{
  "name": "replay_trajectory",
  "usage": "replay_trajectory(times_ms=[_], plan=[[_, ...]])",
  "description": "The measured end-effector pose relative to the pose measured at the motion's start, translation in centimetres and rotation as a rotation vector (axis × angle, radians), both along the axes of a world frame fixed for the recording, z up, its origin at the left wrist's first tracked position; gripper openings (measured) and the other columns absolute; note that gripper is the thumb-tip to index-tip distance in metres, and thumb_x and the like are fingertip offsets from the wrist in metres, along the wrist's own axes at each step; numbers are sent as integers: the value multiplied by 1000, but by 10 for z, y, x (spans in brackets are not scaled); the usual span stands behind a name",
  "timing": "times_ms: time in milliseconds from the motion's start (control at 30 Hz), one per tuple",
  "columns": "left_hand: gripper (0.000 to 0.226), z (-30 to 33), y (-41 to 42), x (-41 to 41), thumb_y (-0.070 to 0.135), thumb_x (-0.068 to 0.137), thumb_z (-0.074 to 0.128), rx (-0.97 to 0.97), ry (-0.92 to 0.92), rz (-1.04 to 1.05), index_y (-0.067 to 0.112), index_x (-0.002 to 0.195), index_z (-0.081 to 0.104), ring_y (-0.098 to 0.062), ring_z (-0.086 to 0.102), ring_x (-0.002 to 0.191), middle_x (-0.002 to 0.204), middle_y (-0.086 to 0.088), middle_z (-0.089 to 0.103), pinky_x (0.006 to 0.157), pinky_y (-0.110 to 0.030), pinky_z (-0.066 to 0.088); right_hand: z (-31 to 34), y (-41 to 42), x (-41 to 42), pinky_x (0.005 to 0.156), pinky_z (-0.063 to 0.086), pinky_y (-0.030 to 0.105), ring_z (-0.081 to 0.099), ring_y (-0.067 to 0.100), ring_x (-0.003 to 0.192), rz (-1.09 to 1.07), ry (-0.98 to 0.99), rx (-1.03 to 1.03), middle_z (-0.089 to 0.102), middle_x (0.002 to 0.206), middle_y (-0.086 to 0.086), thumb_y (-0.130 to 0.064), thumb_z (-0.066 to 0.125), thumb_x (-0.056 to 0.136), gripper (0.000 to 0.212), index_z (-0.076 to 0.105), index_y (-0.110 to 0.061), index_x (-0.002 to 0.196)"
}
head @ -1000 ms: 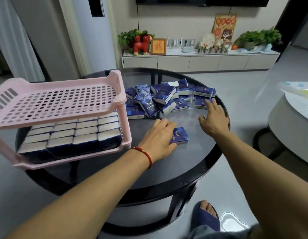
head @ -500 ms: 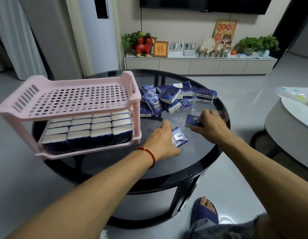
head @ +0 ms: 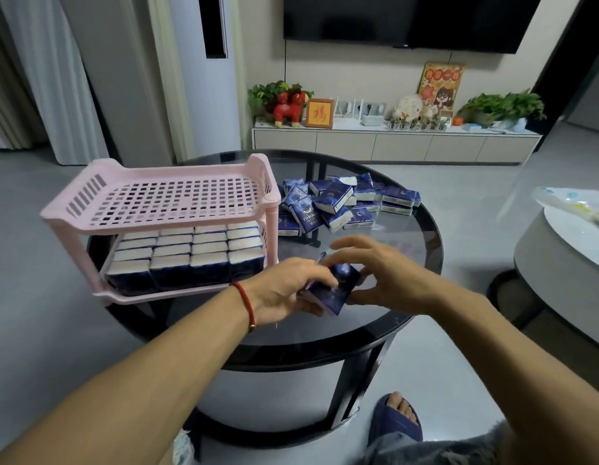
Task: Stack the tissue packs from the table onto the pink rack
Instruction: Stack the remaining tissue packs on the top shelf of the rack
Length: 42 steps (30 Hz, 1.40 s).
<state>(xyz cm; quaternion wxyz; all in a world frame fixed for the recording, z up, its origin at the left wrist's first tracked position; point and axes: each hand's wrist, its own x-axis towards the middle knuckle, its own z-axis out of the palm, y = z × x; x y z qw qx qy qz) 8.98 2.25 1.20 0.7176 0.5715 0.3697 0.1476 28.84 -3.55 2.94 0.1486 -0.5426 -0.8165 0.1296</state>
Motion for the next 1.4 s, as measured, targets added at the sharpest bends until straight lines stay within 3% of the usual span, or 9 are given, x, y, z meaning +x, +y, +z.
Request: replay_trajectory(times_ms=[100, 200, 400, 533, 767, 933, 1067, 1267, 1400], plan=[[38, -8, 2, -7, -9, 85, 66, 174, 21, 64, 2, 121, 62, -38, 69, 106, 115, -27, 69, 90, -44, 57, -1, 2, -12, 97, 53, 22, 41, 7, 133, 45, -8, 12, 36, 153, -10, -8, 79, 85, 78, 46, -44, 146], [54, -15, 8, -22, -2, 76, 79, 467, 123, 123, 17, 122, 60, -25, 71, 109, 112, -9, 75, 97, -39, 57, -2, 0, -17, 96, 55, 25, 49, 6, 127, -25, 187, -89, 43, 145, -14, -8, 76, 86, 90, 27, -39, 155], [61, -28, -6, -36, 26, 74, 85, 841, 367, 100, 30, 123, 50, -14, 62, 105, 113, 5, 65, 92, -29, 52, -15, 8, -30, 86, 58, 28, 62, 7, 107, -66, 245, -10, 64, 121, -12, -19, 80, 87, 50, 61, -26, 133], [55, -9, -19, -42, 27, 81, 80, 994, 349, 114, 29, 126, 49, -14, 62, 104, 115, 5, 64, 89, -25, 49, -7, 11, -30, 87, 59, 30, 64, 5, 108, -41, 303, -12, 68, 119, -12, -22, 80, 86, 49, 62, -26, 131], [53, 77, -40, -92, 29, 69, 90, 977, 224, 326, 36, 111, 59, -4, 72, 91, 105, 15, 72, 82, -23, 59, 21, 11, -35, 79, 62, 39, 73, 20, 95, -105, 802, 12, 74, 111, -2, -31, 57, 95, 31, 65, -18, 121], [57, 140, 14, -116, 7, 76, 87, 1000, 228, 436, 24, 122, 59, -9, 71, 100, 113, 6, 71, 87, -26, 58, 7, 29, -33, 77, 62, 38, 72, 10, 85, -267, 631, 127, 74, 95, -6, -23, 62, 99, 14, 70, -23, 111], [59, 135, 78, -101, -8, 76, 82, 990, 324, 398, 9, 127, 57, -10, 66, 95, 115, -9, 68, 77, -8, 53, -14, 51, -20, 78, 59, 39, 65, 6, 82, -396, 327, 222, 70, 93, -12, -26, 61, 97, 13, 70, -22, 107], [61, 104, 142, -82, -8, 76, 83, 894, 305, 414, 9, 128, 56, -30, 69, 110, 117, -14, 69, 92, -32, 58, -30, 77, -7, 79, 59, 43, 66, 14, 85, -501, 233, 251, 70, 104, -3, -24, 60, 96, 16, 69, -22, 109], [59, 99, 152, -82, -5, 81, 79, 926, 318, 329, 11, 131, 52, -22, 69, 106, 116, -9, 69, 80, -15, 55, -35, 89, -3, 79, 57, 43, 66, 18, 88, -533, 200, 269, 70, 106, 0, -23, 60, 95, 16, 69, -22, 107]])
